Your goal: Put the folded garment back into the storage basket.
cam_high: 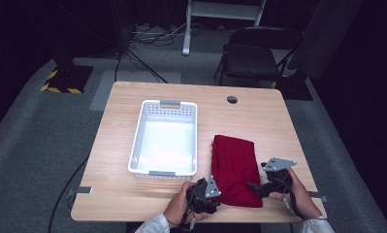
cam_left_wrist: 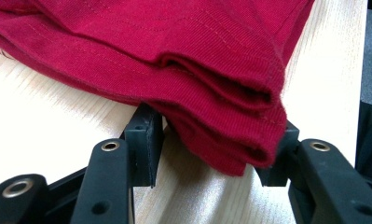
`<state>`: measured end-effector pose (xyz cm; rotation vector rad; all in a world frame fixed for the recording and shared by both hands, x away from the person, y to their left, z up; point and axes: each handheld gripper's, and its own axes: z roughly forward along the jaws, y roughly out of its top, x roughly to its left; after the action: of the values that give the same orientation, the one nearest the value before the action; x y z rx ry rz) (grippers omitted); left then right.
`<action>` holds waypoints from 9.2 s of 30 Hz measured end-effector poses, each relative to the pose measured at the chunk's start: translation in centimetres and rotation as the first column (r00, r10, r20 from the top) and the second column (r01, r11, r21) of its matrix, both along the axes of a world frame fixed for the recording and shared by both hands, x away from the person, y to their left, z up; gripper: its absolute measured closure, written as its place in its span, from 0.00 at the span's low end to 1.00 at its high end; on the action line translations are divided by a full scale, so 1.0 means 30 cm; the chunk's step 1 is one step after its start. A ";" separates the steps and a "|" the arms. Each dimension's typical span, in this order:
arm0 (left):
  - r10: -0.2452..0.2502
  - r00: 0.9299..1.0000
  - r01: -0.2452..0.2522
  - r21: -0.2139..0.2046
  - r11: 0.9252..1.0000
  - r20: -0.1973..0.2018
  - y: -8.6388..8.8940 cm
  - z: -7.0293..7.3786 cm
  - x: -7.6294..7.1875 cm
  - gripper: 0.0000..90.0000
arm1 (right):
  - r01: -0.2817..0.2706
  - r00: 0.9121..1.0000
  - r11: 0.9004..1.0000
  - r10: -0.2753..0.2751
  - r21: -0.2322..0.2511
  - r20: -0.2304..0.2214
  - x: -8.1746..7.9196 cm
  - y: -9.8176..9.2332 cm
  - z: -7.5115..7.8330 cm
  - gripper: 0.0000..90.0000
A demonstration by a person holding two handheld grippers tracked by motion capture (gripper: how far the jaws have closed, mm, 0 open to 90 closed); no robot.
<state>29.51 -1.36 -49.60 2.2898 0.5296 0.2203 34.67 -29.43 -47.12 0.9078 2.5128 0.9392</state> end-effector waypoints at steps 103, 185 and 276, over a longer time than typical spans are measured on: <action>-0.002 0.982 -0.001 0.016 1.000 0.188 -0.009 0.279 0.071 0.76 | -0.031 0.991 0.984 0.008 0.178 0.132 0.011 0.011 0.277 0.73; 0.253 0.933 -0.259 -0.011 0.966 0.254 0.406 0.340 0.096 0.78 | -0.207 0.970 0.965 0.181 0.160 0.161 0.210 0.493 0.375 0.73; 0.399 0.905 -0.410 0.047 0.911 0.150 0.611 0.189 0.141 0.69 | -0.171 0.985 0.979 0.172 0.107 0.001 0.353 0.757 0.132 0.67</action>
<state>33.75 16.96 -43.92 2.1955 0.9371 0.6075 45.26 -6.72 -43.16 0.7349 2.6019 1.1348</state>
